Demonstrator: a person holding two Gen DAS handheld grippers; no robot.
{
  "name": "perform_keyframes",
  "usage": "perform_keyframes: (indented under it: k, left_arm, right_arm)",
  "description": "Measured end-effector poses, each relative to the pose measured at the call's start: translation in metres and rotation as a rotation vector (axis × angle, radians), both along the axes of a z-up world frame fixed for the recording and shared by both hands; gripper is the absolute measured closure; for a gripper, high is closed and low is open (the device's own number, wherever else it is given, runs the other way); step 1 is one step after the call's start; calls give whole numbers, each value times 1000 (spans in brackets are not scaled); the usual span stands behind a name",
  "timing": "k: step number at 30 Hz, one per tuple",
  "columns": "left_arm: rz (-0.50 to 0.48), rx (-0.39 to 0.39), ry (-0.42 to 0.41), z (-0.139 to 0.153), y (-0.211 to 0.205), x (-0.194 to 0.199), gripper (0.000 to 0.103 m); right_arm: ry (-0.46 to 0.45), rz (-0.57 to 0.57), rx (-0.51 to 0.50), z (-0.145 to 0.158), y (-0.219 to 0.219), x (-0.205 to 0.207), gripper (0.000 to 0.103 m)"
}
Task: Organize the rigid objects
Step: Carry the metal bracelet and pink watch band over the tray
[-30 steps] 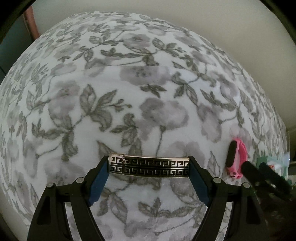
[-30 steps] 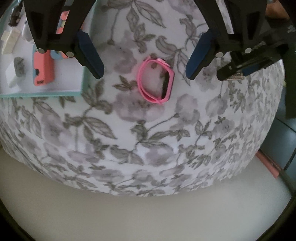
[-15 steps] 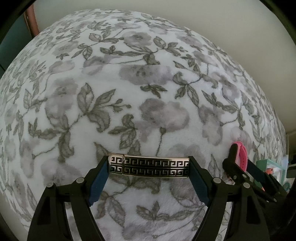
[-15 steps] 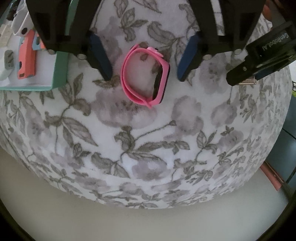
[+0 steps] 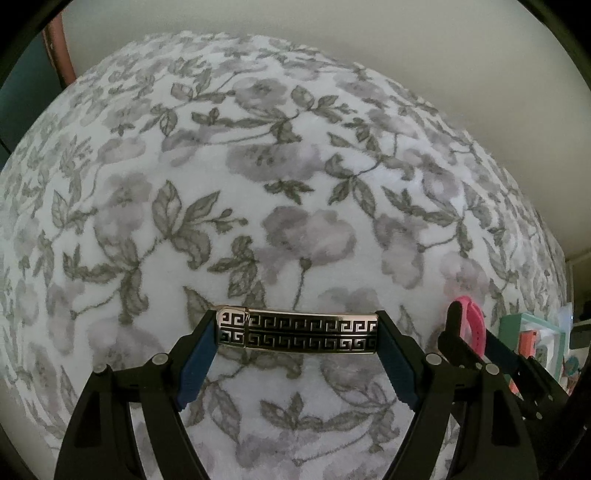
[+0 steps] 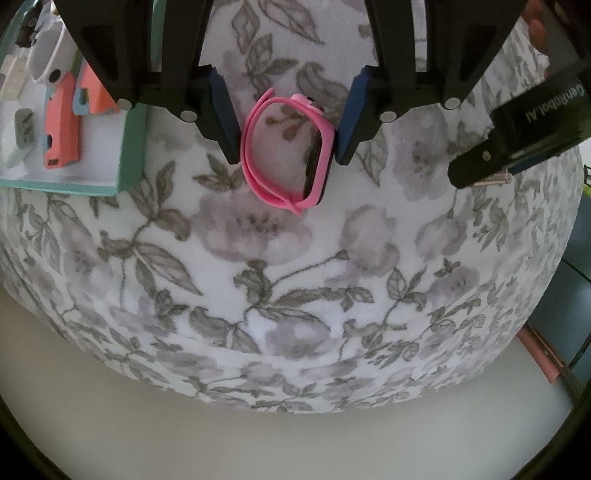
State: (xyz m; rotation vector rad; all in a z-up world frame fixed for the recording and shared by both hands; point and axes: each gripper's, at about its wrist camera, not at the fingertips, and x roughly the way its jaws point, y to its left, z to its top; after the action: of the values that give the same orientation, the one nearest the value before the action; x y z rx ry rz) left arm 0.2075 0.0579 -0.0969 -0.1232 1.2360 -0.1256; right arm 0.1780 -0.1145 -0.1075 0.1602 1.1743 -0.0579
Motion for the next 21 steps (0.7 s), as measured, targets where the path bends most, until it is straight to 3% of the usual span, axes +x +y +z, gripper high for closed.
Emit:
perform_keyframes:
  k: [21]
  left_arm:
    - [-128,7,-208,85,-46,-56,21]
  right_arm:
    - [-131,-101,40,74,-45,-85,49]
